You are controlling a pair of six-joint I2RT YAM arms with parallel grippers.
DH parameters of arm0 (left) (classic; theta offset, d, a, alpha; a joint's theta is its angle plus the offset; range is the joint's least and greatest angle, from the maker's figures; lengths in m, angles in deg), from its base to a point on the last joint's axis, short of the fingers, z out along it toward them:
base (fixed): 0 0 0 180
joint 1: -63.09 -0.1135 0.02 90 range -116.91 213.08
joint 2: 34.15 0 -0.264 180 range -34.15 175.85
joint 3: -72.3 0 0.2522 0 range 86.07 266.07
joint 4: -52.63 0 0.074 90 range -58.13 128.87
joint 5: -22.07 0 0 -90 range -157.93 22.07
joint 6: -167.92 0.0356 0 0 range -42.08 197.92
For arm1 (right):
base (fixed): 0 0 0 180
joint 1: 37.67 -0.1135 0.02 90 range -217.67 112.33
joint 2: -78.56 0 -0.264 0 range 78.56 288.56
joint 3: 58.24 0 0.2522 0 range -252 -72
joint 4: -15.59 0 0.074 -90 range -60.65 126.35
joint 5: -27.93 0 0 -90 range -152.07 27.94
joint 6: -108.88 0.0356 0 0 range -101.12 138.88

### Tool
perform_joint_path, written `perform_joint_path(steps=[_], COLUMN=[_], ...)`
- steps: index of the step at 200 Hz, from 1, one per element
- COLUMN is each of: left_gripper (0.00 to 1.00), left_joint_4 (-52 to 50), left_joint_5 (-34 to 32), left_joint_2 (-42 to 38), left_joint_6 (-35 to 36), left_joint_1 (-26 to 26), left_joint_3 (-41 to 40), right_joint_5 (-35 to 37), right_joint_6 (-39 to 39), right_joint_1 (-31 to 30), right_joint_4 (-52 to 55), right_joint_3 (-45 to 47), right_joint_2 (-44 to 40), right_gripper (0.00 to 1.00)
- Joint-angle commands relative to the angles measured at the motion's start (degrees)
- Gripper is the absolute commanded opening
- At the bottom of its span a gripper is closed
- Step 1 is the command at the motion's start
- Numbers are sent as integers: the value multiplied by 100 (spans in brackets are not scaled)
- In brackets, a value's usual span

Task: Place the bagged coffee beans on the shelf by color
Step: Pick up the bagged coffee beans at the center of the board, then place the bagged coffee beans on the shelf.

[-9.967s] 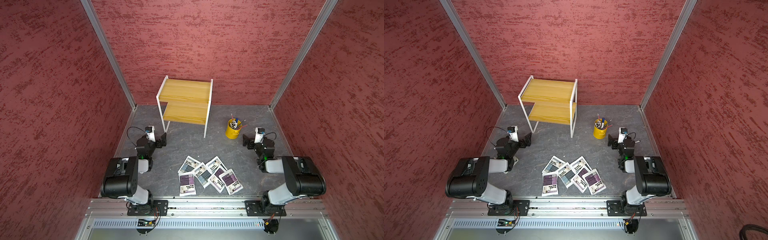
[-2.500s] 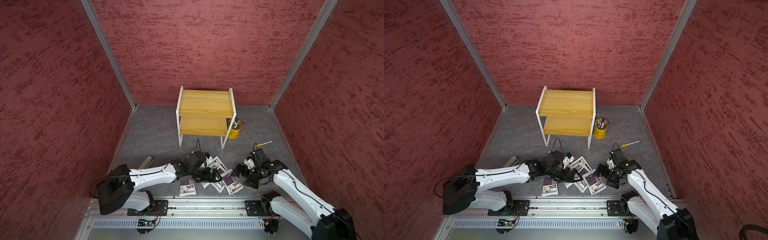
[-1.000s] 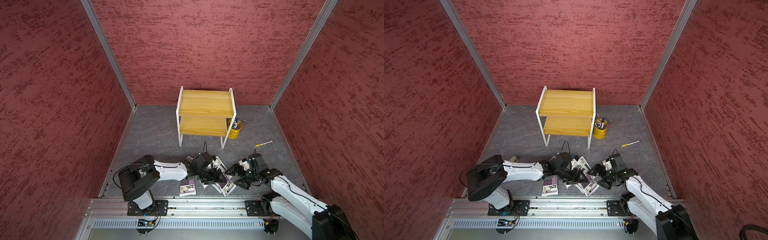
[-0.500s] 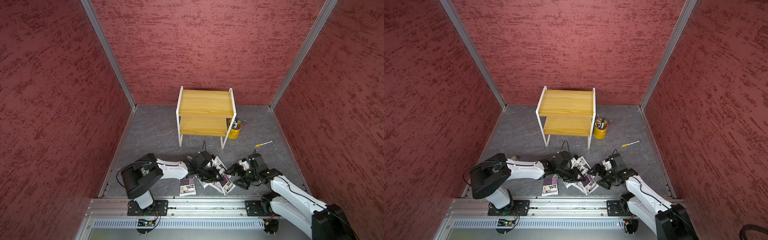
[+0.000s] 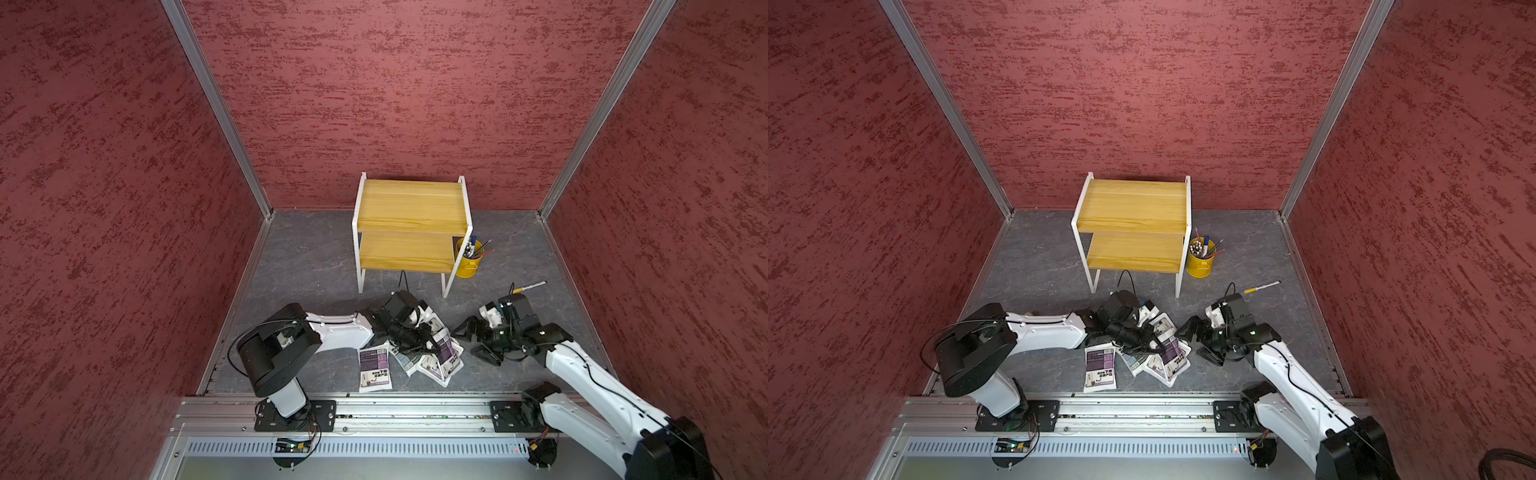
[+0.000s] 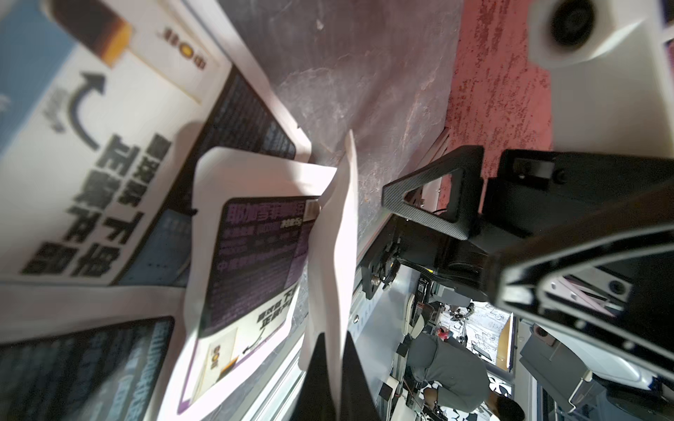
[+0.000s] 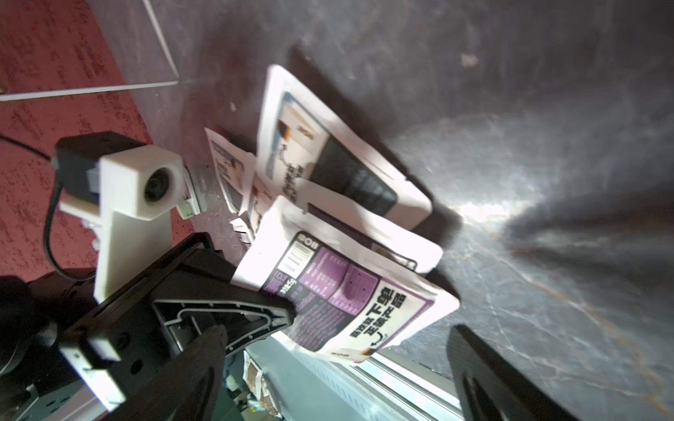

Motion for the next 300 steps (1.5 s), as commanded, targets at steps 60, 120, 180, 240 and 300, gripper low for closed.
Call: perform_joint_path(steps=[60, 120, 180, 240, 300], left_gripper=[3, 3, 3, 3, 3], left_joint_4=[-2386, -2219, -1939, -1946, -1987], left_joint_5=[1695, 2478, 2646, 2708, 2732], left_joint_2=[-2004, -2717, -2813, -2682, -2613], left_joint_6=[1077, 534, 252, 259, 296], left_joint_1=[-1161, -1574, -1869, -1982, -2001], left_joint_3=[1117, 1714, 1874, 2026, 2068], right_joint_5=[-1210, -2679, -3193, -3501, -3614], right_joint_6=[-1410, -555, 124, 468, 504], right_joint_1=[103, 105, 100, 74, -9], right_joint_4=[985, -414, -1113, -1419, -1502], right_joint_3=[-2607, -3148, -2961, -2660, -2615], right_joint_2=[85, 289, 219, 100, 132], right_gripper=[98, 97, 78, 58, 35])
